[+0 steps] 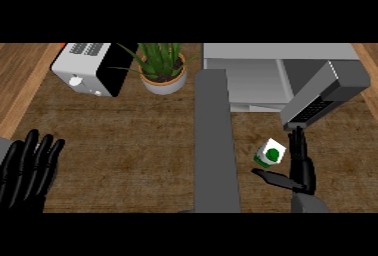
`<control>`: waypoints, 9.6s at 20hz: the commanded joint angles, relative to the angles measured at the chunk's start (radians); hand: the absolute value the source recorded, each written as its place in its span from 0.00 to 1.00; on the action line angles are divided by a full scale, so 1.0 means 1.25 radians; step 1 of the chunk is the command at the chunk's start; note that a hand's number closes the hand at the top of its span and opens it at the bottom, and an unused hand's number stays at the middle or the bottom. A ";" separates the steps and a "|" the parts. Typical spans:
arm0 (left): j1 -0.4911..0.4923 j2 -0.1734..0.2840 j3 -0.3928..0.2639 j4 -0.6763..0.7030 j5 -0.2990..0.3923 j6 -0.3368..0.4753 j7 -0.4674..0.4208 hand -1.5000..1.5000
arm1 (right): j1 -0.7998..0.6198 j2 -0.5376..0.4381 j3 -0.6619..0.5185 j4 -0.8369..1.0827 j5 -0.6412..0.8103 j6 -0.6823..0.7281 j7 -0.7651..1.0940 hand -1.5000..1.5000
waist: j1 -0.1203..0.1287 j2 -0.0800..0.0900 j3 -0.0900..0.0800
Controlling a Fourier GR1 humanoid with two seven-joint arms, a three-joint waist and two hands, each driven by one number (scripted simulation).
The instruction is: Pick up the milk, place it into the microwave and close the microwave
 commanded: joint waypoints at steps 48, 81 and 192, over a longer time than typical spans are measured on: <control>0.013 -0.011 0.062 0.094 0.037 -0.048 -0.041 0.00 | -0.183 0.044 0.173 -0.184 0.175 -0.254 0.282 1.00 | 0.001 0.001 -0.001; -0.043 0.042 0.105 0.106 0.042 -0.094 -0.037 0.00 | -0.659 -0.087 0.115 0.394 0.324 -0.454 0.314 0.00 | 0.068 0.029 0.002; -0.623 -0.015 -0.676 0.810 -0.011 0.180 0.009 1.00 | 0.557 -0.092 0.147 -0.659 -0.084 0.357 -0.020 0.00 | -0.067 0.004 -0.001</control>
